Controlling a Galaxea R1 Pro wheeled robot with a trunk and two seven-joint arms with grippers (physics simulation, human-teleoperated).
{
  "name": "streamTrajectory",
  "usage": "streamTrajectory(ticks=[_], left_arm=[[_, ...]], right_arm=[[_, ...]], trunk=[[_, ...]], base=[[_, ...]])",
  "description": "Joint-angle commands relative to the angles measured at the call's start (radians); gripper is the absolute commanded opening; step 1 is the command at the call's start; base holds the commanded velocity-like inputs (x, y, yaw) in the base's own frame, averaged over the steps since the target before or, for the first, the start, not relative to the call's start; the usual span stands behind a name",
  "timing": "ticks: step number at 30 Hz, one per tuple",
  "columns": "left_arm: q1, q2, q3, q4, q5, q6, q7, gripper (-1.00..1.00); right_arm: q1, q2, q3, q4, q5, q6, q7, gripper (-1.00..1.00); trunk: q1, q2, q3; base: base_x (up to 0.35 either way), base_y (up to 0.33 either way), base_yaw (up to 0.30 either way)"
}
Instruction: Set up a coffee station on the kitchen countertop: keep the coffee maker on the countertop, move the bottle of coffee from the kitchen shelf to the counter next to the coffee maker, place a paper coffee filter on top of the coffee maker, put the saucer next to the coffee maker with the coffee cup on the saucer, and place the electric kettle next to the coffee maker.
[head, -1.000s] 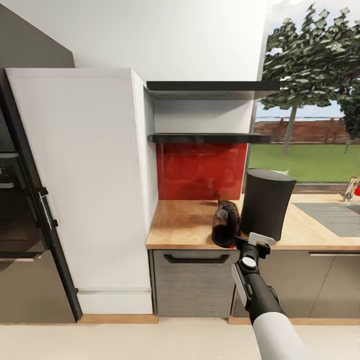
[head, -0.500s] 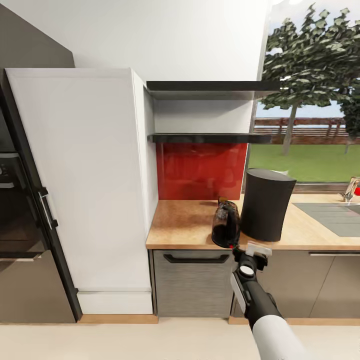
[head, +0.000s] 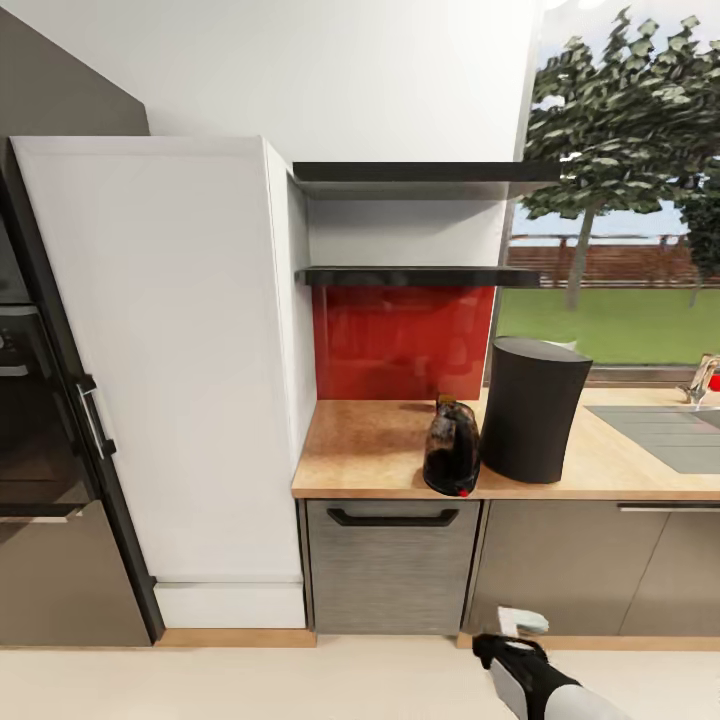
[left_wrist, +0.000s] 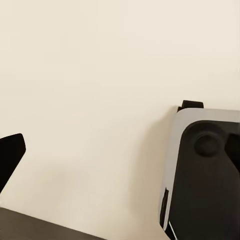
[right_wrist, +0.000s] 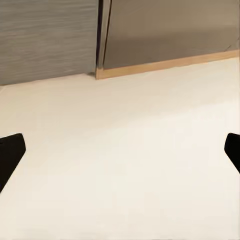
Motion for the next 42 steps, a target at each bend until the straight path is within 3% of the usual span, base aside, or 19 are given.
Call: streamTrajectory(ticks=[1,2,4,7,9,12,15,18,23,29,38,42], left_arm=[[0.000,-0.001,0.006,0.001,-0.002,-0.004,0.000,1.00],[0.001,-0.002,0.004,0.001,-0.003,-0.005,0.000,1.00],[0.001,-0.004,0.002,0.001,-0.003,-0.005,0.000,1.00],[0.002,-0.008,0.002,0.002,-0.004,-0.005,0.000,1.00],[0.002,-0.009,0.002,0.002,-0.004,-0.005,0.000,1.00],[0.002,-0.009,0.003,0.003,-0.005,-0.004,0.001,1.00],[0.004,-0.008,0.008,0.004,-0.003,-0.003,0.003,1.00],[0.009,-0.005,0.012,0.005,0.003,-0.003,0.003,1.00],[0.011,-0.002,0.015,0.005,0.004,-0.003,0.006,1.00],[0.011,-0.005,0.013,0.004,0.005,-0.003,0.007,1.00],[0.011,-0.002,0.013,0.002,0.005,-0.003,0.006,1.00],[0.010,-0.002,0.013,0.002,0.005,-0.003,0.007,1.00]], right_arm=[[0.000,-0.023,-0.006,0.026,0.013,0.005,0.048,1.00],[0.001,-0.070,-0.004,0.057,0.016,0.006,0.156,1.00],[0.009,-0.119,-0.004,0.070,0.018,0.009,0.249,1.00],[0.038,-0.153,0.006,0.077,0.024,0.013,0.338,1.00],[0.064,-0.144,0.038,0.080,0.058,0.014,0.364,1.00],[0.107,-0.089,0.088,0.080,0.157,0.014,0.377,1.00],[0.136,-0.053,0.101,0.079,0.220,0.014,0.376,1.00],[0.151,-0.025,0.106,0.078,0.247,0.012,0.372,1.00],[0.153,-0.019,0.105,0.076,0.245,0.012,0.373,1.00],[0.153,0.007,0.101,0.077,0.244,0.012,0.374,1.00],[0.153,0.000,0.099,0.075,0.239,0.013,0.376,1.00],[0.153,-0.001,0.099,0.075,0.205,0.013,0.377,1.00]], trunk=[[0.000,-0.001,0.000],[0.000,-0.001,0.000],[0.000,-0.001,0.000],[0.000,-0.001,0.000],[0.000,-0.001,0.000],[0.000,-0.001,0.000],[0.000,-0.001,0.000],[0.000,-0.001,0.000],[0.000,-0.001,0.000],[0.000,-0.001,0.000],[0.000,-0.001,0.001],[0.000,-0.001,0.001]], base=[[0.000,0.000,0.000],[0.000,0.000,0.000],[0.000,0.000,0.000],[0.000,0.000,0.000],[0.000,0.000,0.000],[0.000,0.000,0.000],[0.000,0.000,0.000],[0.000,0.000,0.000],[0.000,0.000,0.000],[0.000,0.000,-0.020],[0.029,-0.001,-0.258],[0.221,-0.059,-0.298]])
